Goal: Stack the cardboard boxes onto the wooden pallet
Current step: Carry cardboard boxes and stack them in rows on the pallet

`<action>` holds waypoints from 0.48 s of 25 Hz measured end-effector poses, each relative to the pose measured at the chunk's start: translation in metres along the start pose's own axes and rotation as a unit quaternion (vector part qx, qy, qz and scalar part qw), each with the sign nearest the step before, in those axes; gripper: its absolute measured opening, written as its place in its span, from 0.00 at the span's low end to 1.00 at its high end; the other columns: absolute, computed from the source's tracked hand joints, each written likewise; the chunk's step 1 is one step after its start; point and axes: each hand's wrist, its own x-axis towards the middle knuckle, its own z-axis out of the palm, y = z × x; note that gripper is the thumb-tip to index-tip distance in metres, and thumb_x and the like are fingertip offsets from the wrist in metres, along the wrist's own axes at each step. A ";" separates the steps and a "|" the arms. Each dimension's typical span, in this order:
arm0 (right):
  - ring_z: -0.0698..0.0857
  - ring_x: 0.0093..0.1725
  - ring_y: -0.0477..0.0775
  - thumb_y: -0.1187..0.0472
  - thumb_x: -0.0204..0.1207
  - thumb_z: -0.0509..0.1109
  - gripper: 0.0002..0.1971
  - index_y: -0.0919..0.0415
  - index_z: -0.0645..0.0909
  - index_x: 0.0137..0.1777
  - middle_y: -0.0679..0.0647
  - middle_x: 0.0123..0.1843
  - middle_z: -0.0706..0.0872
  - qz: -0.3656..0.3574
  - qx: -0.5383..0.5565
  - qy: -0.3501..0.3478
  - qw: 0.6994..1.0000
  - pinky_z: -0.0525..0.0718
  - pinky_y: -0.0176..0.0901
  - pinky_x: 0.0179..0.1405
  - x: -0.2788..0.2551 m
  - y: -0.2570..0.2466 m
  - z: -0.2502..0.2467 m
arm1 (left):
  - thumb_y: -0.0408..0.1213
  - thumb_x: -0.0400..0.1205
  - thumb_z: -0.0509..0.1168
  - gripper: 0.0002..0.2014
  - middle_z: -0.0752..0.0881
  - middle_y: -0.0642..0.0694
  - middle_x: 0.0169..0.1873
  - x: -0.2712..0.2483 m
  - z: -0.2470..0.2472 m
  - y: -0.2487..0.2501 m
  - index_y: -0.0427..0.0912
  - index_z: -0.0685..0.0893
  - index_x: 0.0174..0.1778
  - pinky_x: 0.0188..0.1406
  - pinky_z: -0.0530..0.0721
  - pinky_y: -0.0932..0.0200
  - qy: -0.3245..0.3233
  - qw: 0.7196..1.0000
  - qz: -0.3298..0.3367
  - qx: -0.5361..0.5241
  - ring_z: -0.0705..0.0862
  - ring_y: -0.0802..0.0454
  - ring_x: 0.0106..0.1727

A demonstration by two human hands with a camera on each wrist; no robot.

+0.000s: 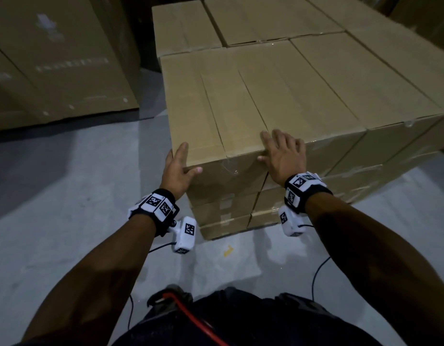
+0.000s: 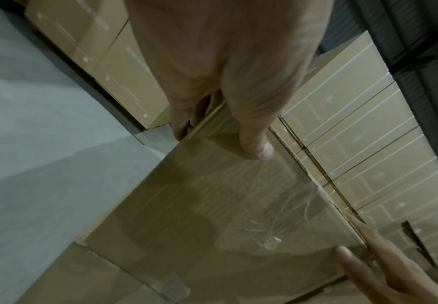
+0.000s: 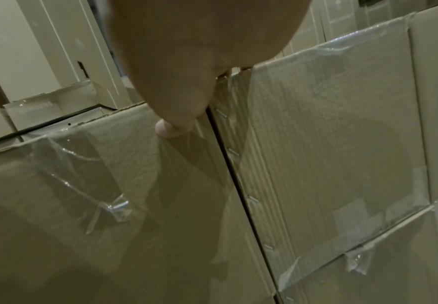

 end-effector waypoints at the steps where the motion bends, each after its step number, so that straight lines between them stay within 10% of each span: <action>1: 0.65 0.81 0.66 0.40 0.84 0.60 0.33 0.48 0.54 0.84 0.61 0.85 0.62 0.001 0.001 0.002 1.000 0.62 0.66 0.78 -0.001 0.000 0.000 | 0.40 0.82 0.72 0.39 0.58 0.38 0.85 0.000 0.001 0.000 0.50 0.60 0.86 0.83 0.61 0.46 0.002 1.000 0.000 0.002 0.57 0.40 0.86; 12: 0.70 0.76 0.67 0.40 0.83 0.61 0.32 0.46 0.56 0.83 0.60 0.80 0.67 0.012 0.013 0.012 1.000 0.65 0.66 0.75 0.002 -0.002 0.000 | 0.41 0.82 0.71 0.37 0.61 0.40 0.85 0.005 -0.002 0.000 0.48 0.61 0.86 0.83 0.63 0.46 0.013 1.000 -0.005 0.012 0.59 0.41 0.85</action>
